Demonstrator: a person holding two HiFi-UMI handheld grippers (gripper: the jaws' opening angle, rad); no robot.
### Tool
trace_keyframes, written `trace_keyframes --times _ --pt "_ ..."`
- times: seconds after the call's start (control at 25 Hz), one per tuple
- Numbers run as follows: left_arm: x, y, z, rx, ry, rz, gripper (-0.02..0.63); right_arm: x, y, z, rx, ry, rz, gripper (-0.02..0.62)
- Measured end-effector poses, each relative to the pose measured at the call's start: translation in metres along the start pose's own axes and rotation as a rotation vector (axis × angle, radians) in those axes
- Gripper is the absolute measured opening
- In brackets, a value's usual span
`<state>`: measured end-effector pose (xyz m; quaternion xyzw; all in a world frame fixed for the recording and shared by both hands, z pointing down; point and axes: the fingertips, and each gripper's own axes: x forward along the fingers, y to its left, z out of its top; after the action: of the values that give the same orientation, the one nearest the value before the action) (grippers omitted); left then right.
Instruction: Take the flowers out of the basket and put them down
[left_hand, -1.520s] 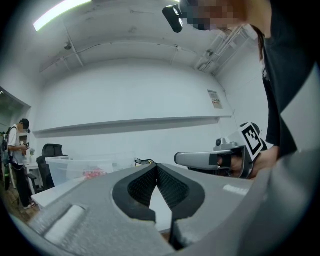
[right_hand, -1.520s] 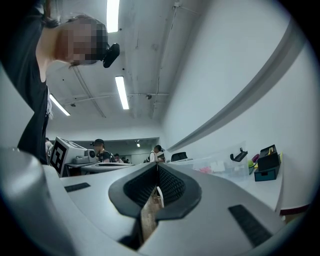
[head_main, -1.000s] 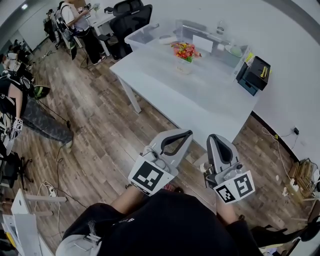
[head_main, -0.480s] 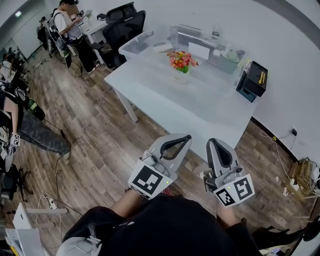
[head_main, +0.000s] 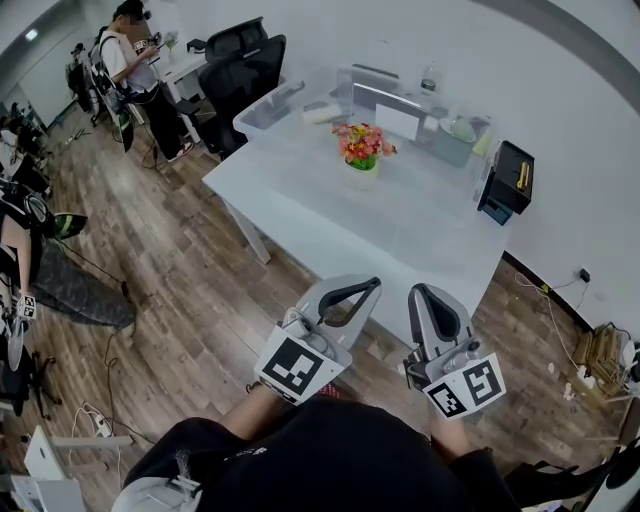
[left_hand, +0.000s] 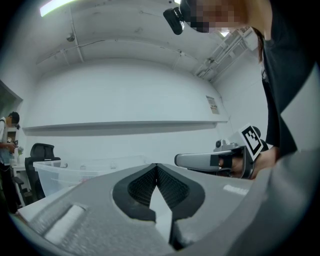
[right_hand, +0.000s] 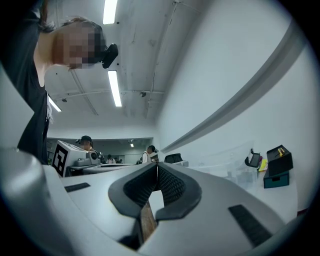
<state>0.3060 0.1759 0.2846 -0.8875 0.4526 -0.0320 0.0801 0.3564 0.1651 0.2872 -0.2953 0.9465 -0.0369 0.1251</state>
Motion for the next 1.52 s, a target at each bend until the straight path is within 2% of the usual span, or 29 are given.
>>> trace_keyframes --times 0.4,1.52 --pt "0.008 0.041 -0.002 -0.039 -0.026 -0.017 -0.009 0.044 -0.002 -0.006 -0.014 0.038 0.002 0.012" --pt "-0.007 0.163 -0.028 -0.044 -0.047 -0.115 -0.009 0.167 0.014 -0.041 -0.03 0.064 -0.084 0.012"
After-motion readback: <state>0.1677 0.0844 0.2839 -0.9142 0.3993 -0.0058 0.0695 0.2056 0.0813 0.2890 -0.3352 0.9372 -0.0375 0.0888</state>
